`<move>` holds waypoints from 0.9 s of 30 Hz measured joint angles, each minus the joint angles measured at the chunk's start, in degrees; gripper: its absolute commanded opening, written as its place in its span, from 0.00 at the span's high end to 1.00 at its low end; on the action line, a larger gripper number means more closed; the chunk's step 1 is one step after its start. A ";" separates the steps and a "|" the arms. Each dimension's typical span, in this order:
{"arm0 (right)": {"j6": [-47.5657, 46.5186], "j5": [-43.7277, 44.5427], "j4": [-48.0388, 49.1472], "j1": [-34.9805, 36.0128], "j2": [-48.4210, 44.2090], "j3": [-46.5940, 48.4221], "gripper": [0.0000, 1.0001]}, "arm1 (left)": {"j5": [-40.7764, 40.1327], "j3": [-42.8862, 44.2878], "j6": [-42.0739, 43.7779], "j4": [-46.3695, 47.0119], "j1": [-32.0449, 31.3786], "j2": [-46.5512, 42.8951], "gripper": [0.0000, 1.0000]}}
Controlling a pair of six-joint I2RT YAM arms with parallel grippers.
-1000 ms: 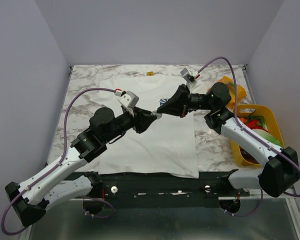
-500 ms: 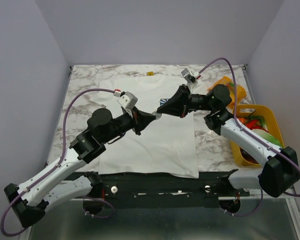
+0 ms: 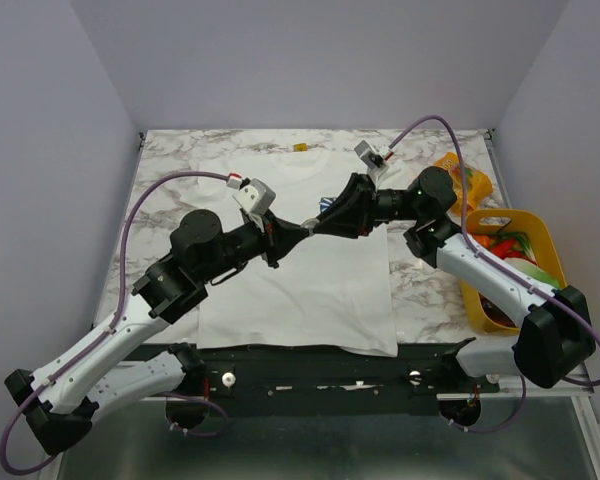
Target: Pin the brooch onto the clothing
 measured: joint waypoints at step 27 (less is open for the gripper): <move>1.97 -0.98 5.27 -0.26 -0.81 -3.08 1.00 | 3.89 4.68 3.28 -4.87 0.50 4.37 0.64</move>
